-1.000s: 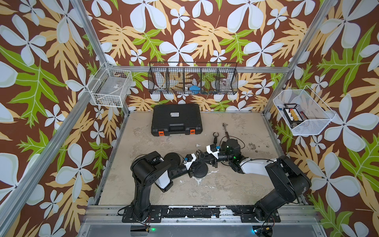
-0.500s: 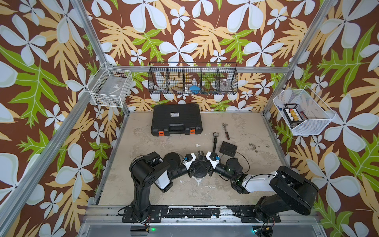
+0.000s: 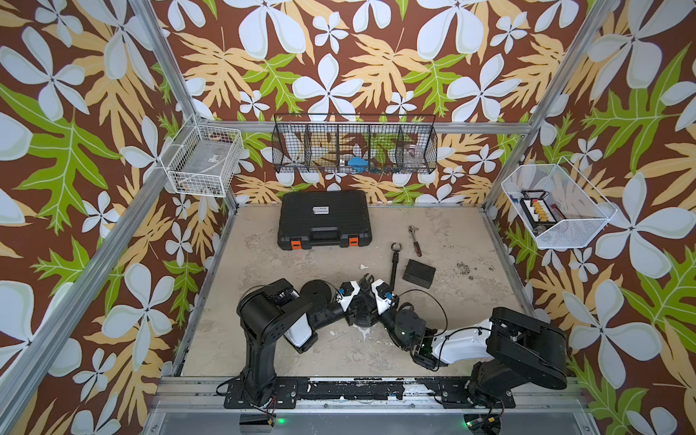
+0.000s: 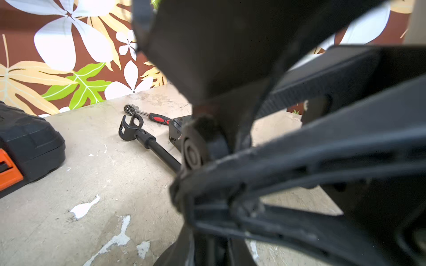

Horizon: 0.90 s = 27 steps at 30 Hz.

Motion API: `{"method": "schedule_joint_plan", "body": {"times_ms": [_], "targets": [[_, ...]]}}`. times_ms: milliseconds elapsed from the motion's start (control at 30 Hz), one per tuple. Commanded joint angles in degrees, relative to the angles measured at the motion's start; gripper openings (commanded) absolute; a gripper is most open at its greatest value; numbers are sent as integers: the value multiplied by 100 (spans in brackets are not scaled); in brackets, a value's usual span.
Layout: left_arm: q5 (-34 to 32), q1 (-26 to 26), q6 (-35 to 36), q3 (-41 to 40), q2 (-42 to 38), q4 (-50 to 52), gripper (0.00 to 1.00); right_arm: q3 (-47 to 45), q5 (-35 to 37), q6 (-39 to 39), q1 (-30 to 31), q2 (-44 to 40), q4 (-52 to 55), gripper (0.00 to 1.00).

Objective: Assemble a microphone stand
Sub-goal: Screw the microphone stand pole into the microphone stand base.

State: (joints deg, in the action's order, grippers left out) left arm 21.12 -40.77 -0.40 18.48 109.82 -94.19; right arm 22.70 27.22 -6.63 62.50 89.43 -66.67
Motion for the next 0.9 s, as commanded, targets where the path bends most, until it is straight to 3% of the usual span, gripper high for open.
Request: {"method": "schedule_joint_plan", "body": {"times_ms": [0,67,200,233,400,600,867], "targets": [[-113,-1,1,69,20,-137,9,2,-132,125,-18,-16,1079,18],[-112,-1,5,77,86,-135,8,71,-589,231,-180,-174,1331,40],[-114,-1,5,99,163,-156,7,-161,-1898,545,-703,-813,1348,58],[-112,-1,1,99,175,-161,7,-241,-2122,668,-832,-965,1301,58],[-129,-1,-4,69,159,-170,7,-235,-4878,1047,-2139,-1479,1740,55],[-108,-1,-12,51,138,-189,6,291,-7506,1301,-3119,-1105,2038,54],[-43,-1,-21,7,34,-187,6,1326,-8551,2033,-3279,-212,3052,59]]}}
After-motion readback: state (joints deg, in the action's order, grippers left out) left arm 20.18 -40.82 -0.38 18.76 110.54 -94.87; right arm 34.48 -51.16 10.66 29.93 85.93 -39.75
